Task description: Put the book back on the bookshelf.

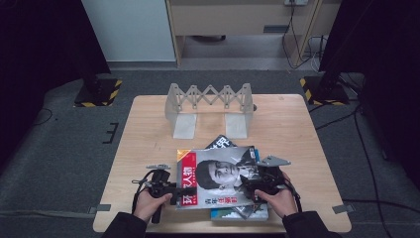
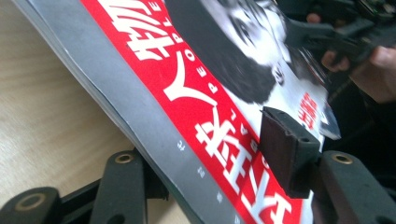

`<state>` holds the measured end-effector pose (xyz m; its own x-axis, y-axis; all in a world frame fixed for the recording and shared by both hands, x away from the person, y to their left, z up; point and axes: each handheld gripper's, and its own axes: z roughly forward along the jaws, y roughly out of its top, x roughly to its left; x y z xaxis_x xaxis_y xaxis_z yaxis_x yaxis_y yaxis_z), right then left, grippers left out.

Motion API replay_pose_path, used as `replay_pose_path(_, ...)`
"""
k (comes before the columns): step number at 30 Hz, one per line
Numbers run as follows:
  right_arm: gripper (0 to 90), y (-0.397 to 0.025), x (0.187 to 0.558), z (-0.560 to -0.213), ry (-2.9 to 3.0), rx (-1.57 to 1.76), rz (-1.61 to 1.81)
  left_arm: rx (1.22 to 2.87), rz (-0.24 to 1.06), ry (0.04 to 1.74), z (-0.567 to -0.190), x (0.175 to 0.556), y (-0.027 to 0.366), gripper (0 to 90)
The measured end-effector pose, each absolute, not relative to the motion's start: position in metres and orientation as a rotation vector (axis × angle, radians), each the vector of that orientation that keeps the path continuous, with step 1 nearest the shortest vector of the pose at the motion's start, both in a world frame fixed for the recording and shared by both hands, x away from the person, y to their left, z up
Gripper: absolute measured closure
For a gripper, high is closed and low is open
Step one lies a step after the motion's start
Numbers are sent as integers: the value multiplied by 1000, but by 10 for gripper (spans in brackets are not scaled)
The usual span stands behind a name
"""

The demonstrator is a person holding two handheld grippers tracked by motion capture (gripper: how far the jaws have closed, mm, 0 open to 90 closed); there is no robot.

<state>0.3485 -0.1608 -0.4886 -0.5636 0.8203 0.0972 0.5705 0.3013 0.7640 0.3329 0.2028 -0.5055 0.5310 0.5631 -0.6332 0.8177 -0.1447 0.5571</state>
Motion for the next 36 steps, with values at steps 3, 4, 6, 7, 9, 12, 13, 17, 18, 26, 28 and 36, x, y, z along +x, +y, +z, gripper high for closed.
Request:
replay_pose_path(3,151,-161,348,-489,2261,1253,1135,1815,-391,1184,-510,332,207,410)
replay_pose_path(4,151,-161,348,-489,2263,1260,1134,1816,-402,1185,-511,331,206,400)
replay_pose_path(6,151,-161,348,-489,2261,1260,1136,1821,-431,1183,-513,331,205,380)
replay_pose_path(7,151,-161,348,-489,2261,1260,1137,1820,-445,1185,-514,331,204,375)
replay_pose_path(9,151,-162,348,-489,2259,1260,1141,1823,-457,1184,-515,330,203,367)
replay_pose_path(12,151,-162,348,-489,2259,1260,1141,1805,-489,1192,-516,330,203,393)
replay_pose_path(13,151,-162,348,-489,2259,1260,1141,1791,-508,1196,-516,330,204,415)
replay_pose_path(17,151,-162,348,-489,2258,1253,1139,1795,-482,1137,-515,332,207,480)
replay_pose_path(18,151,-162,348,-489,2259,1253,1137,1797,-471,1122,-514,333,208,507)
replay_pose_path(26,149,-162,348,-489,2256,1253,1143,1653,-490,1159,-498,330,211,652)
replay_pose_path(28,150,-162,348,-489,2257,1260,1145,1641,-485,1167,-495,329,211,686)
replay_pose_path(36,150,-163,349,-489,2255,1280,1163,1658,-411,1212,-484,327,206,744)
